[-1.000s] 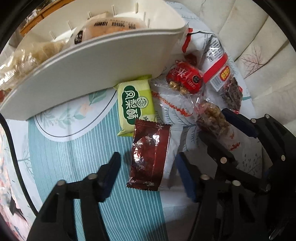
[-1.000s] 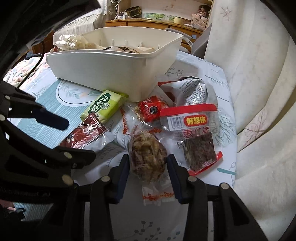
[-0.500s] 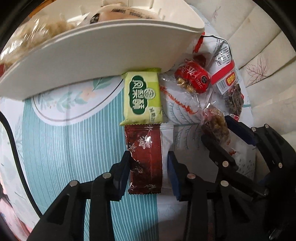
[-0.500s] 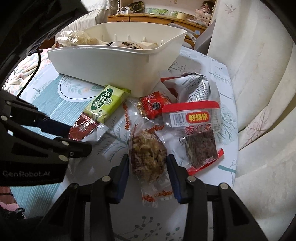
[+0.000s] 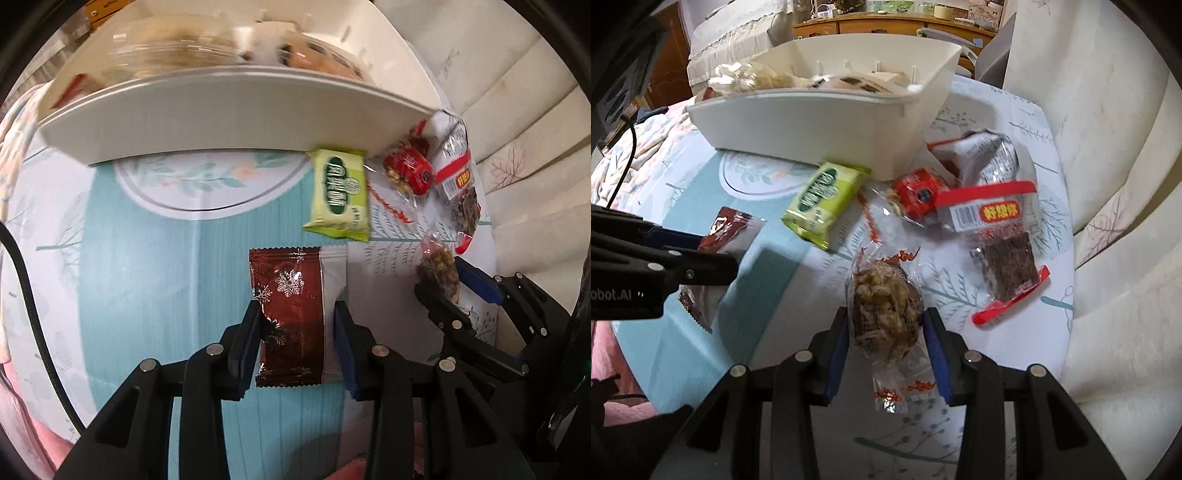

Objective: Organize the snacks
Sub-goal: 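Carry the snowflake packet and nut bag over the tray and release both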

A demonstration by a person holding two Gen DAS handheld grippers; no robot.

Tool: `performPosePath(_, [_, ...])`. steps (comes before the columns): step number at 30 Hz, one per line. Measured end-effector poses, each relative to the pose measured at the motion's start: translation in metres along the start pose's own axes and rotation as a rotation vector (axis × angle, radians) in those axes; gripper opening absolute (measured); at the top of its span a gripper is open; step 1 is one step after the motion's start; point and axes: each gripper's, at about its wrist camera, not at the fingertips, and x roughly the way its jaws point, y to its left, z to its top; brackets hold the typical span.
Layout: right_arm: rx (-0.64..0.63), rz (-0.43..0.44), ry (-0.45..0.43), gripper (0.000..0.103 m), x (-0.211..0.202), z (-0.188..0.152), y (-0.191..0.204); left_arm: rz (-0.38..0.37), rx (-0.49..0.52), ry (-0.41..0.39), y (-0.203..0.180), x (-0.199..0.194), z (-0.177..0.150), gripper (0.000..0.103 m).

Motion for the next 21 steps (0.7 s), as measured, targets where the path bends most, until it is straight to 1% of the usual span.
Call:
performPosePath(4, [0.014, 0.03, -0.019, 0.04, -0.014, 0.011, 0.017, 0.002, -0.029, -0.018, 0.029, -0.027, -0.004, 0.037])
performPosePath(9, [0.01, 0.069, -0.046, 0.04, -0.027, 0.03, 0.046, 0.023, -0.078, -0.047, 0.07, -0.062, 0.0, 0.037])
performPosePath(11, [0.008, 0.075, -0.061, 0.04, -0.031, 0.039, 0.06, 0.034, -0.104, -0.07, 0.09, -0.078, 0.004, 0.037])
performPosePath(13, [0.002, 0.08, -0.077, 0.04, -0.034, 0.049, 0.073, 0.031, -0.125, -0.092, 0.104, -0.093, 0.011, 0.037])
performPosePath(15, [-0.004, 0.087, -0.081, 0.04, -0.035, 0.061, 0.089, 0.026, -0.141, -0.112, 0.127, -0.112, 0.016, 0.037])
performPosePath(21, [0.016, 0.117, -0.116, 0.04, -0.037, 0.095, 0.127, 0.032, -0.139, -0.17, 0.162, -0.145, 0.042, 0.037])
